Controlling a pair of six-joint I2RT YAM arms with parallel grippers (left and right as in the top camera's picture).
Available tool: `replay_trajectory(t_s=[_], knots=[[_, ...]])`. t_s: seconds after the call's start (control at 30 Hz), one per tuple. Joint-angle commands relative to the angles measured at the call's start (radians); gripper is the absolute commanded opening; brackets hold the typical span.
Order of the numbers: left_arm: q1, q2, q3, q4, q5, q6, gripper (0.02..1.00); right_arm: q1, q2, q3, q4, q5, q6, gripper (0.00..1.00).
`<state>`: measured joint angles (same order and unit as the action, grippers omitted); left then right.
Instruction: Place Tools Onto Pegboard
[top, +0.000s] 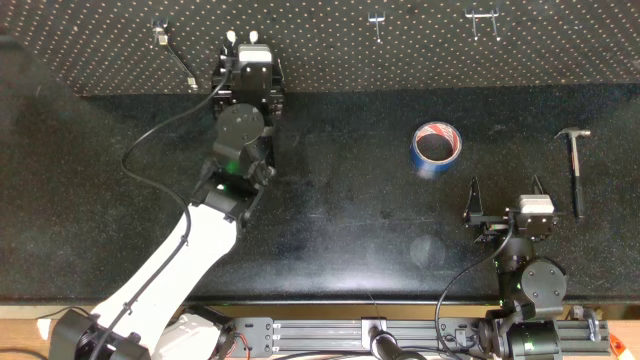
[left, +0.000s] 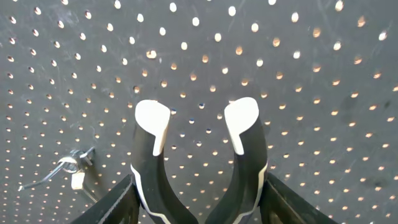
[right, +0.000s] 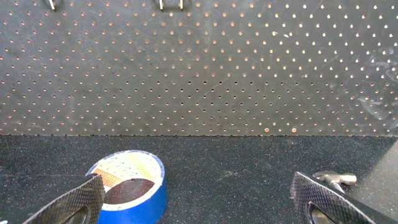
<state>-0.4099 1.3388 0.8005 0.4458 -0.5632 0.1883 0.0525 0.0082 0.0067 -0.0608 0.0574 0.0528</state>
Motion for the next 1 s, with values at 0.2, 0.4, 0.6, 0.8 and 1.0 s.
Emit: replay_trajectory(t_s=[0.2,0.4,0.6,0.8,1.0], knots=[[0.026,0.011,0.019,0.071,0.051,-0.195,0.027,-0.005,-0.005,-0.002,-0.006,0.010,-0.014,0.978],[0.045,0.102,0.019,0.185,0.103,-0.226,0.029,-0.005,-0.005,-0.002,-0.006,0.010,-0.014,0.978],[0.045,0.174,0.019,0.269,0.156,-0.241,0.029,-0.005,-0.005,-0.002,-0.006,0.010,-0.014,0.978],[0.053,0.207,0.019,0.273,0.153,-0.241,0.029,-0.005,-0.005,-0.002,-0.006,0.010,-0.014,0.978],[0.105,0.208,0.019,0.268,0.153,-0.241,0.029,-0.005,-0.005,-0.002,-0.006,0.010,-0.014,0.978]])
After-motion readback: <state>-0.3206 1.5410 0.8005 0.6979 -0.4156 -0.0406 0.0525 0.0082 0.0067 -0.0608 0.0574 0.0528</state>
